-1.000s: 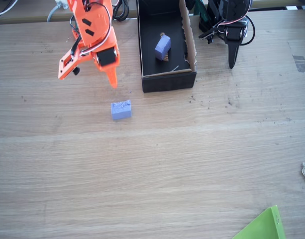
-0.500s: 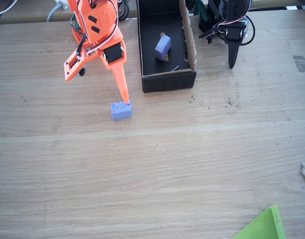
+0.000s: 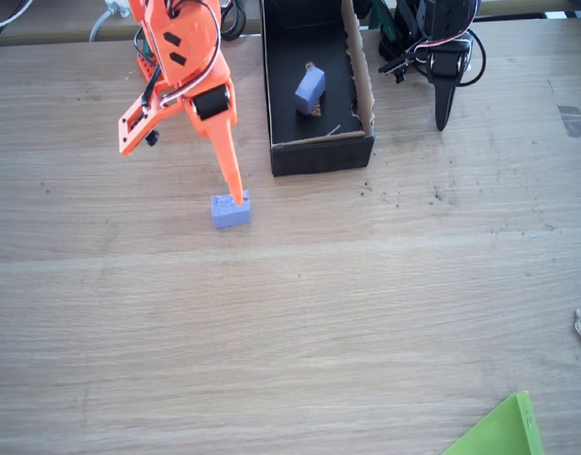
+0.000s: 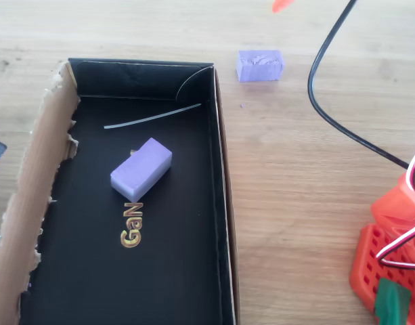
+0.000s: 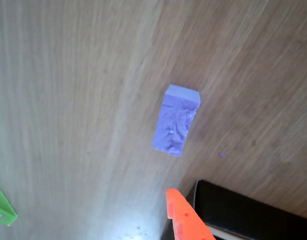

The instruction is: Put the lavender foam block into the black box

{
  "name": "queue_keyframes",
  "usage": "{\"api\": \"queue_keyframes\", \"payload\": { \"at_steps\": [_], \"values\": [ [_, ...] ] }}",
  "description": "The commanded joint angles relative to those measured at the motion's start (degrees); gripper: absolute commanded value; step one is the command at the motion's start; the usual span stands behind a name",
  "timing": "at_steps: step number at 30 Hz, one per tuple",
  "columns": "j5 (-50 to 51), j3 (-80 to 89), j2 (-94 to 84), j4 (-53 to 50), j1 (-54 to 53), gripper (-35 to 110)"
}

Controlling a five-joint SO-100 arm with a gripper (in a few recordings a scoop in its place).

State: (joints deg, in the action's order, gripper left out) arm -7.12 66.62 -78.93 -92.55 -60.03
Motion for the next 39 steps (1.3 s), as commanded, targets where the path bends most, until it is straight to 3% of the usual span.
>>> {"api": "queue_keyframes", "payload": {
  "at_steps": [1,14,39],
  "values": [
    [0.4,1.3,-0.5,-0.2,-1.2,54],
    [9.6,1.0,4.7,-0.1,-1.1,53],
    [13.2,1.1,6.0,-7.2,1.8,52]
  ]
}}
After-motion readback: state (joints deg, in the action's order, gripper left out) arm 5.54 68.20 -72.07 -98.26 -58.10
